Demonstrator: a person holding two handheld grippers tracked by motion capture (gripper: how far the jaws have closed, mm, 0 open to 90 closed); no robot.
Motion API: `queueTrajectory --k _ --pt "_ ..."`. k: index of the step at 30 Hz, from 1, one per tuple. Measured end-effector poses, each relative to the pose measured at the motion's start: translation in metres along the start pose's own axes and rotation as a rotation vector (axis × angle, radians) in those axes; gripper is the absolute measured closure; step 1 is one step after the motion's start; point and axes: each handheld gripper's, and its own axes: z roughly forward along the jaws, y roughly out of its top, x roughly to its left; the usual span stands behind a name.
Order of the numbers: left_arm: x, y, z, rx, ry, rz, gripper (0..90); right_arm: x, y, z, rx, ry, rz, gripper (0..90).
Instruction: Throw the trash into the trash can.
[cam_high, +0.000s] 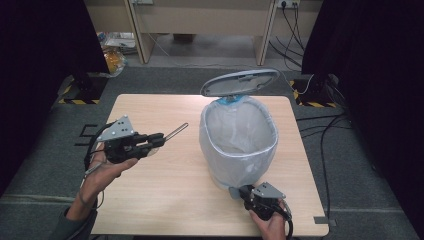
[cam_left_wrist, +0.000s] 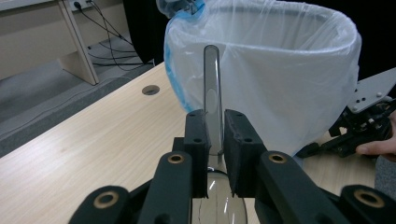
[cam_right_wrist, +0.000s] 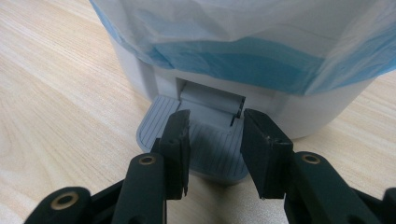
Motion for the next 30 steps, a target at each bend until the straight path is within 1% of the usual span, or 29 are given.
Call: queueTrajectory --k 5,9,10,12,14,17,21,22,23,25,27,28,29,30 --pt "-0.003 0.007 0.003 -0.004 -0.01 0.012 79.7 0.0 0.0 0.0 -0.001 0.0 -0.002 61.9" --pt "-0.005 0.013 0.007 -0.01 -0.032 0.016 79.7 0.0 0.0 0.0 -0.002 -0.001 -0.005 61.9" --pt "-0.006 0.017 0.009 -0.005 -0.037 0.021 79.7 0.0 0.0 0.0 -0.002 -0.002 -0.006 61.9" --pt "-0.007 0.018 0.011 -0.004 -0.037 0.026 79.7 0.0 0.0 0.0 -0.001 -0.002 -0.006 61.9" --pt "-0.008 0.025 0.014 -0.007 -0.052 0.03 79.7 0.0 0.0 0.0 -0.001 -0.002 -0.006 61.9" --pt "-0.01 0.03 0.018 -0.009 -0.059 0.035 79.7 0.0 0.0 0.0 -0.001 -0.002 -0.006 61.9" --pt "-0.012 0.041 0.026 -0.015 -0.072 0.043 79.7 0.0 0.0 0.0 -0.002 -0.002 -0.007 61.9" --pt "-0.014 0.046 0.031 -0.02 -0.081 0.042 79.7 0.0 0.0 0.0 -0.002 -0.002 -0.008 62.0" --pt "-0.014 0.046 0.031 -0.02 -0.081 0.042 79.7 0.0 0.0 0.0 -0.002 -0.002 -0.008 62.0" --pt "-0.015 0.051 0.036 -0.027 -0.094 0.04 79.7 0.0 0.0 0.0 -0.002 -0.002 -0.008 62.0" --pt "-0.017 0.056 0.042 -0.033 -0.104 0.039 79.7 0.0 0.0 0.0 -0.001 -0.002 -0.008 62.0" --pt "-0.019 0.06 0.047 -0.038 -0.111 0.043 79.7 0.0 0.0 0.0 -0.001 -0.002 -0.008 62.0" --pt "-0.019 0.06 0.047 -0.038 -0.111 0.043 79.7 0.0 0.0 0.0 -0.001 -0.002 -0.008 62.0" --pt "-0.022 0.064 0.052 -0.042 -0.117 0.045 79.7 0.0 0.0 0.0 -0.002 -0.001 -0.008 61.9"
